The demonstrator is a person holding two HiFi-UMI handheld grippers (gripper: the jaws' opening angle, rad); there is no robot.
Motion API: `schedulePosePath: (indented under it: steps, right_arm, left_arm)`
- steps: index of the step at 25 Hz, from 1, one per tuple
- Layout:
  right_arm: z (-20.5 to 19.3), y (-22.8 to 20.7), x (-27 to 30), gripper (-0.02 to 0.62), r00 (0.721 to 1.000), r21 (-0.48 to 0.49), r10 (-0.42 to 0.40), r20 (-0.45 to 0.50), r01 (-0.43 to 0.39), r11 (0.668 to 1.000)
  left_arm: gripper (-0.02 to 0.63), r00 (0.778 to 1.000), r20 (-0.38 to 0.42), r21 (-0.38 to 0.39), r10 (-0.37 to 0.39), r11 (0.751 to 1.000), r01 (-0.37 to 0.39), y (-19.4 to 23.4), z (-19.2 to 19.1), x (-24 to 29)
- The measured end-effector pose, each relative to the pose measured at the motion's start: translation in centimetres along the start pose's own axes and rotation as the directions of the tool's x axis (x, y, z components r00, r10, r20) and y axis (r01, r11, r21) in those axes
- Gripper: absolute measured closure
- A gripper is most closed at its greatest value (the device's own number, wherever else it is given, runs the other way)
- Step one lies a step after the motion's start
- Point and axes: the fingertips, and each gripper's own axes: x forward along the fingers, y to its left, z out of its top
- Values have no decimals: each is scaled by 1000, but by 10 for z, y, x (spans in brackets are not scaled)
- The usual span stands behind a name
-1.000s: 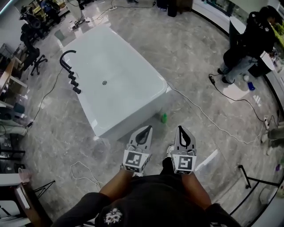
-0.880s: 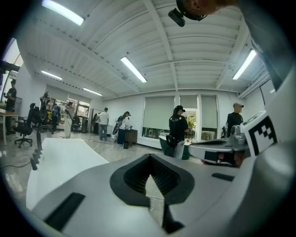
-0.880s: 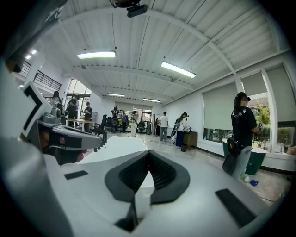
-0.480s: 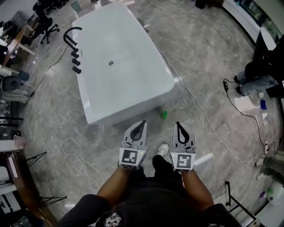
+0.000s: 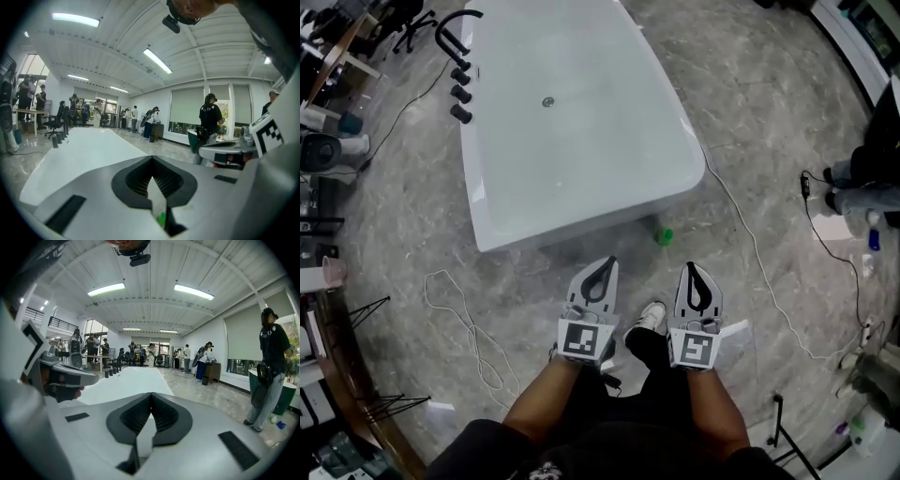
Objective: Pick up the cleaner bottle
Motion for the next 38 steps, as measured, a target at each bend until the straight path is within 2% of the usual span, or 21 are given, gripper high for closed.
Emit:
schedulePosePath:
  steps: [6, 9, 14, 19, 23, 27, 33, 34, 35, 36, 38]
  right_arm:
    - [-131, 2, 50, 578, 999, 34, -44, -8, 44, 998]
    - [-200, -1, 72, 578, 998, 21, -60, -16, 60, 998]
    - [-309, -10, 99, 578, 994, 45, -100, -36, 101, 994]
    - [-409, -11, 131, 578, 990, 23, -123, -68, 125, 992]
    - [-476, -9, 150, 578, 986, 45, -146, -82, 150, 988]
    - [-506, -8, 163, 578, 985, 59, -155, -76, 160, 985]
    - [-536, -11, 162, 575, 983, 77, -165, -82, 171, 982]
    - [-541, -12, 162, 560, 983, 81, -161, -84, 168, 982]
    - [-547, -13, 163, 482, 983, 87, -159, -90, 167, 982]
    - [-553, -15, 165, 434, 982, 91, -159, -98, 168, 982]
    - [-568, -19, 170, 405, 978, 97, -167, -122, 180, 979]
  left_arm:
    - [606, 1000, -6, -9, -16, 1000, 16, 20, -125, 57]
    - [607, 999, -6, -2, -32, 999, 32, 26, -187, 86]
    - [606, 999, -2, 23, -54, 998, 54, 30, -278, 131]
    - [606, 998, -3, 65, -62, 996, 62, 43, -381, 166]
    - [607, 996, 6, 69, -92, 993, 91, 45, -437, 190]
    - [607, 995, 18, 63, -94, 994, 92, 51, -457, 206]
    - [606, 992, 65, 88, -113, 990, 107, 43, -441, 215]
    - [607, 992, 60, 84, -115, 990, 110, 42, -440, 214]
    - [607, 992, 54, 81, -114, 991, 110, 42, -439, 214]
    - [607, 993, 50, 79, -111, 991, 107, 43, -440, 214]
    - [607, 992, 56, 84, -110, 991, 105, 44, -439, 217]
